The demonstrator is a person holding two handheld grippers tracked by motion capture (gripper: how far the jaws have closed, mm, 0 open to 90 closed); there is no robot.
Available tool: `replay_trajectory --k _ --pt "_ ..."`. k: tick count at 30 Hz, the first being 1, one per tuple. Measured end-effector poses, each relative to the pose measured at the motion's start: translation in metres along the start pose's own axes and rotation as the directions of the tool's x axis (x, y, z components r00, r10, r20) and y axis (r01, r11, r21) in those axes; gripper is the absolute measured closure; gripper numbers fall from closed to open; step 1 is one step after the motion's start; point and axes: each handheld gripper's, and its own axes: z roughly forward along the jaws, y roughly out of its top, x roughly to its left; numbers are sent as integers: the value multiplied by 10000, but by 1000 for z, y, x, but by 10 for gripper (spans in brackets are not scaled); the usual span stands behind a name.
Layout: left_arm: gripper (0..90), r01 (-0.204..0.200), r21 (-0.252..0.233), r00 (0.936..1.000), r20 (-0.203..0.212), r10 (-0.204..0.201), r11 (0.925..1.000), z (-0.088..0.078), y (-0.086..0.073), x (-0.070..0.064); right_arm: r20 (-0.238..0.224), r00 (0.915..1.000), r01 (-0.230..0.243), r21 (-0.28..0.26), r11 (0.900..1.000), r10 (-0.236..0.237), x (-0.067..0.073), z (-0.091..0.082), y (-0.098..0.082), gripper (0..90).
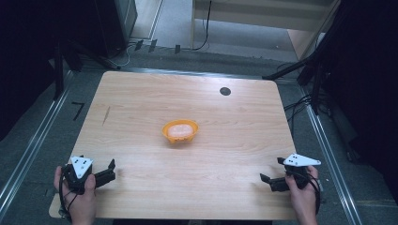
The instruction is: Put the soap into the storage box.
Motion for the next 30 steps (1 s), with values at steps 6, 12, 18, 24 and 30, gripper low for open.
replay_trajectory --k 6,12,18,24,30 --pt "0 8 23 10000 7 -8 10000 0 0 0 148 9998 -139 -33 9999 140 -3 -8 -8 0" --pt "0 10 8 10000 -20 -10 10000 0 0 0 290 9990 -336 -96 9994 338 -7 -19 -18 0" --pt "0 3 19 10000 -18 -3 10000 0 0 0 429 9979 -478 -127 9988 483 -11 -28 -31 0" --pt "0 -10 2 10000 -51 10 10000 0 0 -1 576 9961 -652 -216 9976 663 -14 -37 -42 0" --pt "0 -7 23 10000 -54 7 10000 0 0 -1 716 9940 -801 -364 9961 826 -18 -44 -50 0"
